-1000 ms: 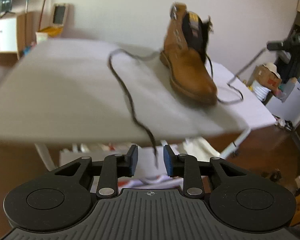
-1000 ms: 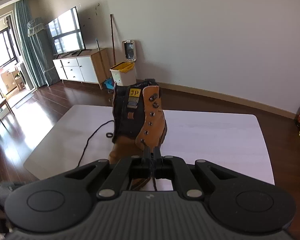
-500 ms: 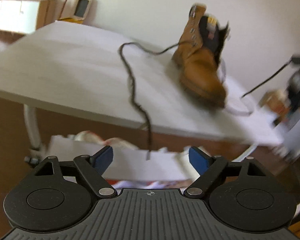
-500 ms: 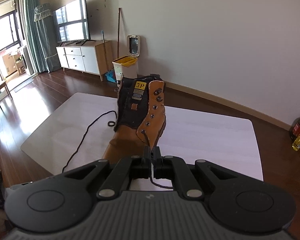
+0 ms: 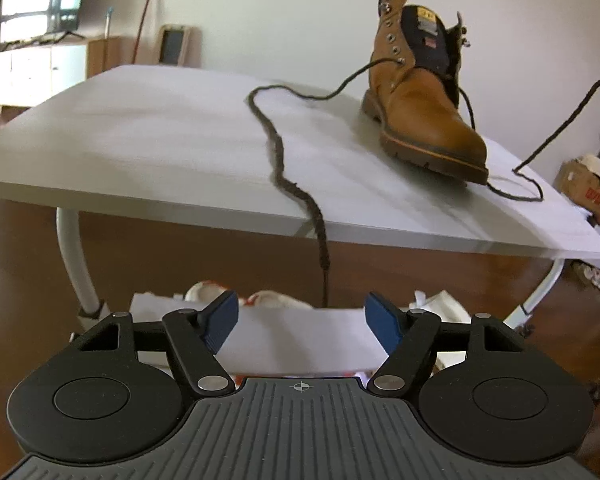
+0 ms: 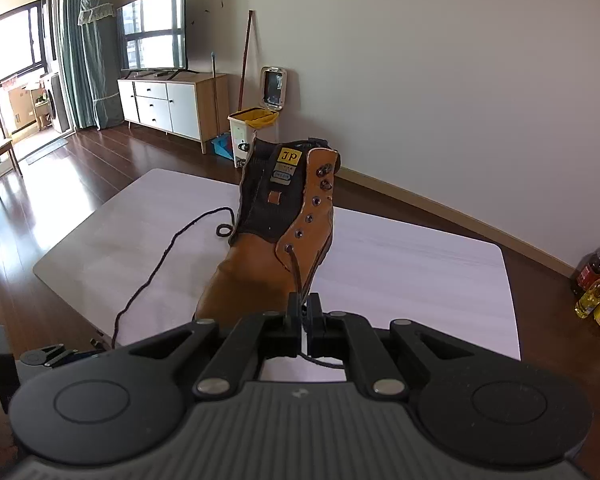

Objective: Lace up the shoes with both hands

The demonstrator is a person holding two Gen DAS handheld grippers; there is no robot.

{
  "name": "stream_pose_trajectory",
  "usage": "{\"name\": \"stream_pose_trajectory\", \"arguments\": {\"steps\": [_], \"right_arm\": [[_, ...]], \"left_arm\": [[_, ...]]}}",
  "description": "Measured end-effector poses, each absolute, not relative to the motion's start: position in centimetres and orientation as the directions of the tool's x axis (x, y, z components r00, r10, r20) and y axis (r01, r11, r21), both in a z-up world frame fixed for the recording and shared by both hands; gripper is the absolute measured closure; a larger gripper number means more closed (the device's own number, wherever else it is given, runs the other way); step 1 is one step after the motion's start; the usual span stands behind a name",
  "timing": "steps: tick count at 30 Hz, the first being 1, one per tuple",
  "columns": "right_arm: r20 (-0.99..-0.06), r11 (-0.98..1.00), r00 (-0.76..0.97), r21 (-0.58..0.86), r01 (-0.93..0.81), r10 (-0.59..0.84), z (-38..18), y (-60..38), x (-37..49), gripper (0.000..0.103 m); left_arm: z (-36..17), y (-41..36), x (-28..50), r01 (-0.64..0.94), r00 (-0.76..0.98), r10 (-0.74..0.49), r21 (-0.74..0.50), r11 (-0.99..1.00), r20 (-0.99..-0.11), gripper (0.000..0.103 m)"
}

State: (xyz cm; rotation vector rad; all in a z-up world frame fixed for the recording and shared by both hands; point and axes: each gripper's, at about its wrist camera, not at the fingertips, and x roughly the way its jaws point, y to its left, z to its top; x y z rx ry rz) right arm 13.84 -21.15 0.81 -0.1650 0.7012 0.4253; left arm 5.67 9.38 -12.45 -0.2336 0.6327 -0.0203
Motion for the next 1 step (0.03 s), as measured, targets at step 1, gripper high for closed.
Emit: {"name": "stream_pose_trajectory", "arguments": {"steps": [1], "right_arm": [[-0.655, 0.901, 0.683, -0.007, -0.433, 0.323, 0.77, -21.13, 13.74, 0.100]], "left_arm": [[-12.55, 9.41, 5.57, -0.049, 0.813, -0.095, -0.231, 0.972, -0.574, 0.036]]}}
